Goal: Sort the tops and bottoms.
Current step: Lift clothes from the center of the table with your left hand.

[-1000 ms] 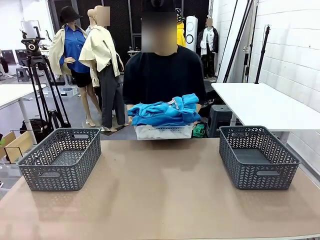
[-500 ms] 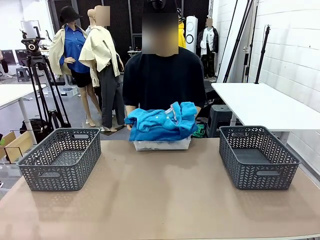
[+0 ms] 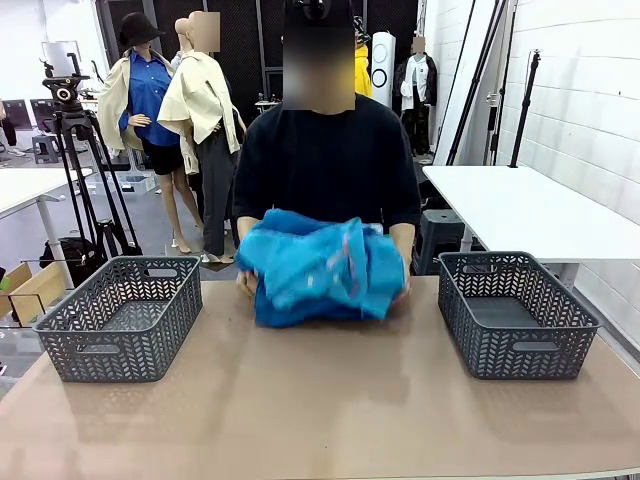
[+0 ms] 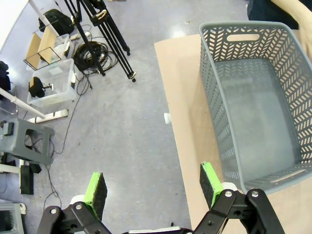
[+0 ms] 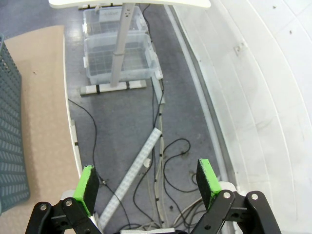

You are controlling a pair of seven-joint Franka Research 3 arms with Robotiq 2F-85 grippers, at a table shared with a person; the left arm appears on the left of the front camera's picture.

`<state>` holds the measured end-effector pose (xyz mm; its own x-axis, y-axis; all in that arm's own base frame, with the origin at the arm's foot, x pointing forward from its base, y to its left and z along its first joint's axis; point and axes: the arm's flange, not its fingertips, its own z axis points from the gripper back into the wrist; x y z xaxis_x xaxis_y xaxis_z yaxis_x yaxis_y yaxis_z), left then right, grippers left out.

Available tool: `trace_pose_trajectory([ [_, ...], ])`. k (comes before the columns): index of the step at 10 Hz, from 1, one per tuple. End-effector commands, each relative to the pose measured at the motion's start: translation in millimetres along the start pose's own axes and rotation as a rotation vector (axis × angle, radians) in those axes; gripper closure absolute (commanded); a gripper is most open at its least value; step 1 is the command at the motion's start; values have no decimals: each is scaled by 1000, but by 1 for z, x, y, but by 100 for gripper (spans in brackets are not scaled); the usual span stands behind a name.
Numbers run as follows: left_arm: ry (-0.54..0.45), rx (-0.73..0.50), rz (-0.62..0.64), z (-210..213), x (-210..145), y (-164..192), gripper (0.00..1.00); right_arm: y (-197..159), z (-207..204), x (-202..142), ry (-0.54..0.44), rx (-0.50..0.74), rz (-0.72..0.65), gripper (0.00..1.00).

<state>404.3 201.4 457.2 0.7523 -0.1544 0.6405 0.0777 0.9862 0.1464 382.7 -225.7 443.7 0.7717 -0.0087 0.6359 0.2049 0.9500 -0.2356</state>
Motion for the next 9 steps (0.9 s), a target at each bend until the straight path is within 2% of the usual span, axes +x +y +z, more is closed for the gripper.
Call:
trace_pose_trajectory([
  [1,-8,4,-13,0,-3,3,0,1,0,0,5,2,11,0],
  [9,-8,4,-13,0,-3,3,0,1,0,0,5,2,11,0],
])
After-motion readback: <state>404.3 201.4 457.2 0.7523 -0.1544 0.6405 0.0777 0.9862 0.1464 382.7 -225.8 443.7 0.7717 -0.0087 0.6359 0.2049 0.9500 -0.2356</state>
